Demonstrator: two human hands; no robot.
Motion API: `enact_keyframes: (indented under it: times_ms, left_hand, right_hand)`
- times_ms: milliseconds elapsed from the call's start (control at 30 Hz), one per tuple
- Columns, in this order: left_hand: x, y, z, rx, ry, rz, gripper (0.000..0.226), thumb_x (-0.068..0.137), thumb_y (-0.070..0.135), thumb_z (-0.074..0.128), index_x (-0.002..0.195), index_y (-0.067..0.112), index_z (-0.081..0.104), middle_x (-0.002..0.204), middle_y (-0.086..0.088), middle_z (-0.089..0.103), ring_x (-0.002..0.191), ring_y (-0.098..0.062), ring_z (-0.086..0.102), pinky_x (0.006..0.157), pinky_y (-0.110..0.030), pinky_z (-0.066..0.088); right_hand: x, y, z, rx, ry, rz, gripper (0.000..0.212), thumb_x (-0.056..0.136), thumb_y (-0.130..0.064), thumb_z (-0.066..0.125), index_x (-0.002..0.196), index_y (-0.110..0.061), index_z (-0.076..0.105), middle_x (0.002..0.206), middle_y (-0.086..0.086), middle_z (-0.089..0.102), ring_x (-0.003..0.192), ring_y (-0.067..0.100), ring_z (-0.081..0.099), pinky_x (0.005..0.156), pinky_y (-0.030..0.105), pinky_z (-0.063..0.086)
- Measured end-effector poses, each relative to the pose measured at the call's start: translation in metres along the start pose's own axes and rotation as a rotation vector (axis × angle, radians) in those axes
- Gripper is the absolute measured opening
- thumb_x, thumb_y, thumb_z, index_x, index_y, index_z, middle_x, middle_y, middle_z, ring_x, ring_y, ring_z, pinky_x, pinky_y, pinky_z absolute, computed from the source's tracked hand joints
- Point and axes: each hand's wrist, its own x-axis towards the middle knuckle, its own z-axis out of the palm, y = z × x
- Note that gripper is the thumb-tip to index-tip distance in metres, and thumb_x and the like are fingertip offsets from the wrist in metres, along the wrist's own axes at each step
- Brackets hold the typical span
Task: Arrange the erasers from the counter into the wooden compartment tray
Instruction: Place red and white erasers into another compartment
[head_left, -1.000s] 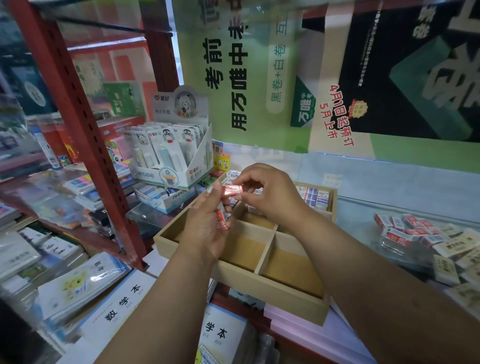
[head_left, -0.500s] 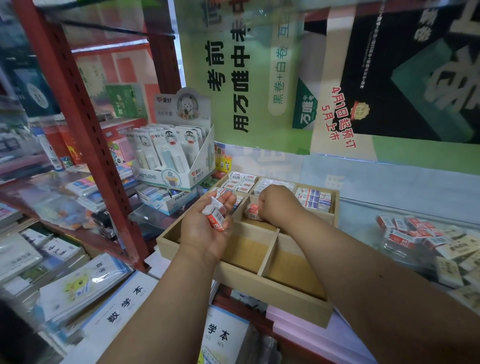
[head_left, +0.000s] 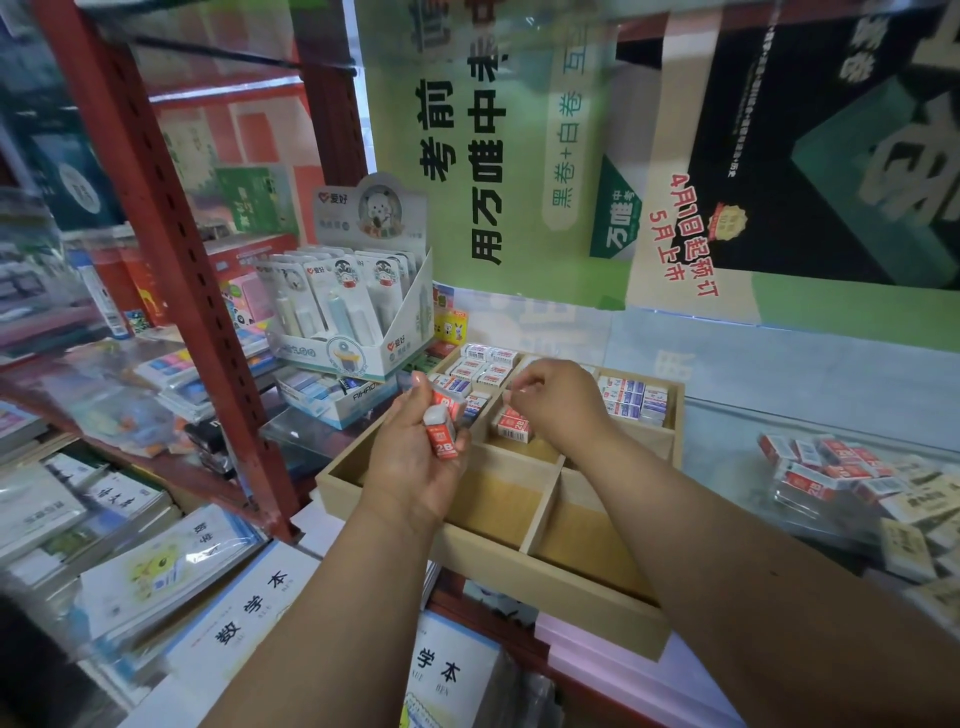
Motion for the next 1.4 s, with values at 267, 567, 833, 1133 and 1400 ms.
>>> enact_keyframes:
  times_ms: [267,567,833,1133,1400]
  left_hand:
    - [0.002,-0.001,0.003,0.095,-0.052,-0.002,0.028,0.089,0.028,0.059,0.110,0.011,0.064,0.116,-0.019,0.068,0.100,-0.029,0.066,0.076,-0.032,0.054]
    - [-0.003,0.003,0.003,-0.002,-0.034,-0.056,0.024,0.100,0.032,0.044,0.103,0.010,0.054,0.091,-0.014,0.067,0.057,-0.018,0.066,0.043,-0.024,0.049]
    - [-0.008,0.004,0.005,0.010,-0.024,-0.083,0.032,0.088,-0.008,0.034,0.105,0.004,0.058,0.118,-0.024,0.058,0.095,-0.035,0.063,0.047,-0.026,0.052]
    - [-0.009,0.004,0.008,0.014,-0.033,-0.052,0.017,0.092,-0.005,0.049,0.104,0.003,0.059,0.110,-0.023,0.064,0.092,-0.029,0.066,0.051,-0.022,0.054]
    - [-0.002,0.001,0.001,0.074,-0.036,-0.010,0.022,0.090,0.006,0.060,0.111,0.009,0.060,0.105,-0.016,0.072,0.093,-0.023,0.071,0.071,-0.026,0.058]
  right_hand:
    - [-0.023,-0.032,-0.016,0.293,-0.246,-0.301,0.038,0.071,0.000,0.078,0.089,-0.031,0.065,0.078,-0.014,0.061,0.065,0.001,0.053,0.065,0.021,0.048]
    - [-0.008,-0.015,-0.033,0.128,0.010,-0.227,0.018,0.081,-0.011,0.070,0.094,-0.022,0.065,0.076,-0.008,0.055,0.063,0.003,0.047,0.059,0.017,0.040]
    - [-0.006,0.000,-0.043,-0.383,-0.124,-0.021,0.012,0.070,-0.010,0.068,0.064,-0.015,0.059,0.081,0.005,0.068,0.080,0.021,0.060,0.063,0.028,0.044]
    - [-0.007,-0.001,-0.029,-0.626,-0.194,-0.058,0.007,0.076,-0.008,0.063,0.081,-0.009,0.066,0.088,0.009,0.062,0.087,0.024,0.058,0.064,0.025,0.037]
    - [0.000,0.005,-0.017,-0.717,-0.204,-0.030,0.003,0.076,-0.011,0.064,0.075,-0.009,0.062,0.071,0.002,0.049,0.072,0.019,0.049,0.057,0.023,0.036]
